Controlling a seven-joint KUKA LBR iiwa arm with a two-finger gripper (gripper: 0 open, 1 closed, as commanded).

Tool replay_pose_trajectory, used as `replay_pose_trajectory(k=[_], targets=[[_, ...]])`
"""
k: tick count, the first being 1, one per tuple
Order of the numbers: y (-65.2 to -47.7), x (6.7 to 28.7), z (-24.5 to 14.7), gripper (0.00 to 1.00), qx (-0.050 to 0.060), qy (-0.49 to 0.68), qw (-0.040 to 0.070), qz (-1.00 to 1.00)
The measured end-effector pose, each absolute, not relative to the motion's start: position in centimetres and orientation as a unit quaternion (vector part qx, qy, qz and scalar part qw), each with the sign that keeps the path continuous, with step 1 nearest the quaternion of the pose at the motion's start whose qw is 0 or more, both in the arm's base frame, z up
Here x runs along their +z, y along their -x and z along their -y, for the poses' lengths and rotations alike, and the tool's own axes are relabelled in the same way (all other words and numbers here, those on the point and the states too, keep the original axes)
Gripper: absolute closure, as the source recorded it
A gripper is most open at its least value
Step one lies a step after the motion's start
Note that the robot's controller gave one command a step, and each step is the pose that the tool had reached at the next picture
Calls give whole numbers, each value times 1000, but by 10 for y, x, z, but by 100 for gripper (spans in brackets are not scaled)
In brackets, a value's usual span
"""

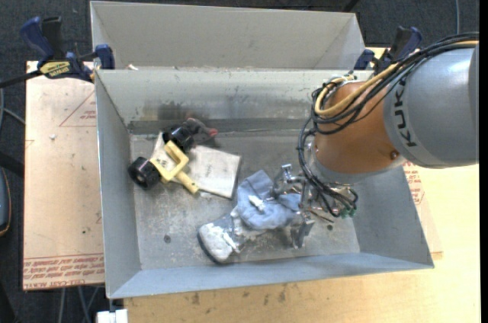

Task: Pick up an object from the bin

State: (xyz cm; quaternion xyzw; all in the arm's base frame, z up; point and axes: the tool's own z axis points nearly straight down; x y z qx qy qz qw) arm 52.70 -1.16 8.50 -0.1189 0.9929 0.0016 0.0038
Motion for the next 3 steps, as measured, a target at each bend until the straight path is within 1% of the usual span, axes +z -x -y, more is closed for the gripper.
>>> replay_pose_trajectory(k=[1, 2, 3], targets=[[-486, 74, -16, 100, 0, 153, 5, -988], [-486, 74, -16, 100, 0, 153, 5, -988], [-489, 203, -44, 100, 0, 155, 0, -988]])
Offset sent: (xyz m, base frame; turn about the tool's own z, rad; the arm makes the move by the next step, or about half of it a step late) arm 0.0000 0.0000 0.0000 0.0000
